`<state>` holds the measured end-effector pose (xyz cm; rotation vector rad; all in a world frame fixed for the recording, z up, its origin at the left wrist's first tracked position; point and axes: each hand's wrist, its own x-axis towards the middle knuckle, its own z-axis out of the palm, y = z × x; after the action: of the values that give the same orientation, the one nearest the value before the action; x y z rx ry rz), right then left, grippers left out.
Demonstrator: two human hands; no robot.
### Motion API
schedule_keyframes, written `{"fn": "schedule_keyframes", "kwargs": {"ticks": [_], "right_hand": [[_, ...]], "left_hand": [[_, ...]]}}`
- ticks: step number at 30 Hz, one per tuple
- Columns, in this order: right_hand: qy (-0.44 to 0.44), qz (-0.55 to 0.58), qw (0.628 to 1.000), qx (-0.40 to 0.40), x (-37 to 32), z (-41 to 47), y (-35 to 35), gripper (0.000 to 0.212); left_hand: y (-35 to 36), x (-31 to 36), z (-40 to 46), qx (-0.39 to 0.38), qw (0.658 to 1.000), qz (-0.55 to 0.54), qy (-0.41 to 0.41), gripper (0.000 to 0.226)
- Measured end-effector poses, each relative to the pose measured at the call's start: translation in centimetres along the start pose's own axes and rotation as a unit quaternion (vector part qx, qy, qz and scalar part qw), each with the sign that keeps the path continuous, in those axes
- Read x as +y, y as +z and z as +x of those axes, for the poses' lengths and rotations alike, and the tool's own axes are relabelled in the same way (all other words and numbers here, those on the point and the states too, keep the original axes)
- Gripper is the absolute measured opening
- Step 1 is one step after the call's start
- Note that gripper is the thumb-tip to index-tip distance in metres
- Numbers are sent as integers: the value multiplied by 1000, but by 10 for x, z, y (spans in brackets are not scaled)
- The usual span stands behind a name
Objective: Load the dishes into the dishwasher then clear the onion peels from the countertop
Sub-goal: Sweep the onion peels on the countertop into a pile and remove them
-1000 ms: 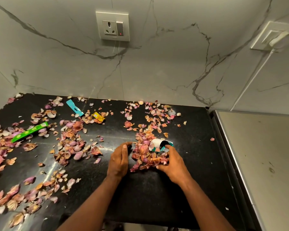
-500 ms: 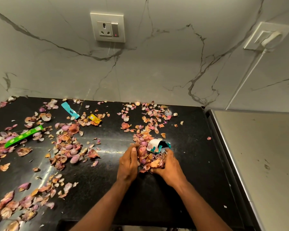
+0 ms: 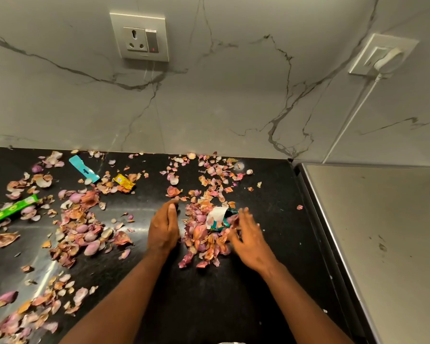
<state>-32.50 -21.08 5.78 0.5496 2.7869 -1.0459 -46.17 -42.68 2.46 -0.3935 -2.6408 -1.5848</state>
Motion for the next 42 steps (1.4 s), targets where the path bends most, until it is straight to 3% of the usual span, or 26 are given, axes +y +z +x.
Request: {"fn": "schedule_keyframes", "kwargs": {"ticks": [2, 4, 9, 12, 16, 18, 20, 22, 24, 26, 27, 29, 31, 33, 34, 36, 38, 39, 40, 42], "right_hand": [[-53, -24, 996, -63, -1, -2, 12, 73], [-117, 25, 992, -46, -7, -6, 14, 63], [-215, 24, 963, 163, 4, 8, -14, 55], [-182, 24, 952, 245, 30, 31, -34, 43], [-16, -41, 948, 315, 77, 61, -58, 44], [114, -108, 947, 279, 105, 74, -62, 70], [164, -145, 950, 224, 116, 77, -59, 84], [84, -111, 972, 190, 107, 73, -51, 75], [-25, 34, 984, 172, 87, 61, -44, 59], [-89, 92, 956, 263, 76, 51, -36, 49], [-81, 73, 941, 321, 75, 50, -33, 49], [26, 9, 931, 364, 81, 55, -32, 59], [140, -86, 947, 276, 88, 61, -34, 75], [114, -173, 964, 168, 90, 61, -31, 77], [53, -161, 976, 135, 87, 60, -28, 73], [-42, -24, 995, 88, 70, 52, -26, 59], [-61, 120, 981, 136, 62, 47, -24, 50], [-41, 120, 974, 188, 60, 51, -23, 50], [5, 61, 974, 217, 59, 57, -20, 55], [103, -108, 973, 178, 56, 71, -14, 71]], "left_hand": [[4, -3, 0, -6, 998, 56, 24, 47], [6, -5, 3, -13, 997, 73, 30, 44], [6, -6, 6, -1, 997, 68, 43, 42], [8, -7, 7, -3, 996, 81, 42, 46], [8, -8, 7, -3, 995, 88, 41, 42], [7, -6, 7, -2, 995, 94, 41, 42], [7, -7, 7, -4, 994, 100, 42, 41], [7, -8, 8, -6, 994, 102, 36, 43], [8, -8, 8, -8, 994, 104, 37, 44], [8, -6, 6, -6, 994, 103, 37, 45], [8, -5, 6, -6, 994, 103, 34, 46], [8, -3, 5, -6, 994, 103, 32, 47], [7, -3, 5, -7, 994, 102, 33, 47], [8, -1, 5, -7, 995, 99, 33, 47], [8, -1, 5, -7, 995, 98, 32, 47], [7, -2, 5, -7, 995, 98, 30, 47], [7, -4, 5, -8, 995, 99, 31, 45], [8, -5, 5, -8, 994, 100, 32, 44], [7, -5, 5, -8, 994, 102, 32, 42], [8, -4, 6, -9, 994, 106, 34, 41]]}}
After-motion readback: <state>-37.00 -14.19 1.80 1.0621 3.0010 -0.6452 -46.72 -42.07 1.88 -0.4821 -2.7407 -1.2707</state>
